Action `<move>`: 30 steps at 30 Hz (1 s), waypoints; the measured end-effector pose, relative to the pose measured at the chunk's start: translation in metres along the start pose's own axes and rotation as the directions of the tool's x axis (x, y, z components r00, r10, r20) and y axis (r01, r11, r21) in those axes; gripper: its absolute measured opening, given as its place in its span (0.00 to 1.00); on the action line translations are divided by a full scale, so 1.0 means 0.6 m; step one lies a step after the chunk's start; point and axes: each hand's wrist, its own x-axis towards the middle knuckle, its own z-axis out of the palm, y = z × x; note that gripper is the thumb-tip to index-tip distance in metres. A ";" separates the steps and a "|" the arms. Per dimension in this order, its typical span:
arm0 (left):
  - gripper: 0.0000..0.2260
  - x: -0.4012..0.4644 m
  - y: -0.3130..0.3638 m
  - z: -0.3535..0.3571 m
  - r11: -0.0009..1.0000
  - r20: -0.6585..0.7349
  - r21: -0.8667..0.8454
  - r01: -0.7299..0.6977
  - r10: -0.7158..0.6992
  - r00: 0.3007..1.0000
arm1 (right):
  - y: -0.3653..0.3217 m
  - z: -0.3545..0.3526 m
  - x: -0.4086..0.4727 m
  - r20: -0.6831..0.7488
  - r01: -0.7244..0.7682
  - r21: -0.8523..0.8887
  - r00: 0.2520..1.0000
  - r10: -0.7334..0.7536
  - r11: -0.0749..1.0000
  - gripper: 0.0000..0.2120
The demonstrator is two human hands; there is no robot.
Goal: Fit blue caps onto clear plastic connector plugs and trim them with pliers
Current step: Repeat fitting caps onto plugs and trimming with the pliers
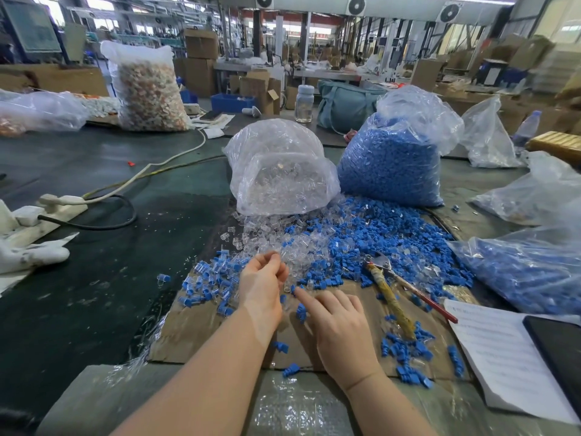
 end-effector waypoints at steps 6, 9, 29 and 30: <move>0.05 -0.010 -0.012 -0.022 0.892 0.084 0.415 -0.176 0.155 0.984 | 0.006 -0.008 0.003 -0.030 -0.251 0.044 0.967 0.253 0.967 0.15; 0.05 -0.023 -0.015 -0.035 0.820 0.134 0.516 -0.247 0.208 0.969 | 0.004 -0.011 0.003 -0.006 -0.356 0.156 0.932 0.362 0.921 0.07; 0.09 -0.044 -0.053 -0.062 0.476 0.410 0.716 -0.511 0.307 0.859 | 0.009 -0.011 0.002 0.158 -0.385 0.248 0.921 0.355 0.889 0.05; 0.09 -0.043 -0.054 -0.063 0.480 0.412 0.712 -0.512 0.306 0.859 | 0.009 -0.011 0.002 0.158 -0.384 0.244 0.922 0.354 0.891 0.06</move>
